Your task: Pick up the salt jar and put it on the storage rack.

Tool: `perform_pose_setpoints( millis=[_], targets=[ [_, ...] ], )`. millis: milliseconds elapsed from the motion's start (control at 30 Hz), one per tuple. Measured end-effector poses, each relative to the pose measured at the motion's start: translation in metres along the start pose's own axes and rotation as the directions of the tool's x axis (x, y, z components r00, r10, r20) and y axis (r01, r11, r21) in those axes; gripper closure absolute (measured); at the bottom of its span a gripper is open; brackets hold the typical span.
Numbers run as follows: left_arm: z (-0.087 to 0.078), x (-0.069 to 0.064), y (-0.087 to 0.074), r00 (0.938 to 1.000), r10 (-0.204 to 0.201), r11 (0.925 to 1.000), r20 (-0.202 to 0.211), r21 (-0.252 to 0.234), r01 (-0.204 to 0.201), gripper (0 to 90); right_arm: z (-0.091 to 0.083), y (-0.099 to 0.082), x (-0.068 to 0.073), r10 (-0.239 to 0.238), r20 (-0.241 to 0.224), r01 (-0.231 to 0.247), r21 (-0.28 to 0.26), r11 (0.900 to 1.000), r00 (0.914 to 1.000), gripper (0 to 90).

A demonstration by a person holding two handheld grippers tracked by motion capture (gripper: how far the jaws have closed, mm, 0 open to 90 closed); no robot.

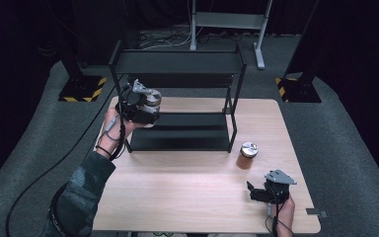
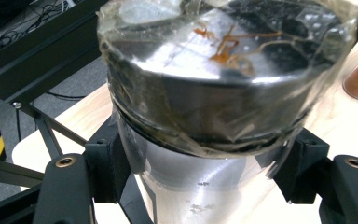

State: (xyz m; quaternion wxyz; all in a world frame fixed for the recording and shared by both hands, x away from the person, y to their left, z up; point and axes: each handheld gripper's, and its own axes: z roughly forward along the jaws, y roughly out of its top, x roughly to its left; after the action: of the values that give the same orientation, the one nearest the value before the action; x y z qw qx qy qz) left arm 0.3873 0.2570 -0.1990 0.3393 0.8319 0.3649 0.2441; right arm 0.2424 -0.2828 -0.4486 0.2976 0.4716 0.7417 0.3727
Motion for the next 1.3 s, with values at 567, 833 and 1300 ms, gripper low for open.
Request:
perform_pose_setpoints(
  millis=[567,833,1300],
  targets=[
    [-0.010,0.002,0.022,0.9994,0.034,0.9993,-0.010,0.015,-0.034,30.7,0.000,0.000,0.000,0.000,0.002,0.000,0.000,1.0000,1.0000,0.0],
    [-0.013,0.002,0.031,0.9990,0.042,0.9990,-0.014,0.016,-0.042,30.7,0.000,0.000,0.000,0.000,0.002,0.000,-0.001,1.0000,1.0000,0.0],
    [-0.018,0.002,0.047,0.9980,0.059,0.9979,-0.022,0.028,-0.058,30.7,0.000,0.000,0.001,0.002,0.003,-0.002,-0.001,1.0000,1.0000,0.0]
  ],
)
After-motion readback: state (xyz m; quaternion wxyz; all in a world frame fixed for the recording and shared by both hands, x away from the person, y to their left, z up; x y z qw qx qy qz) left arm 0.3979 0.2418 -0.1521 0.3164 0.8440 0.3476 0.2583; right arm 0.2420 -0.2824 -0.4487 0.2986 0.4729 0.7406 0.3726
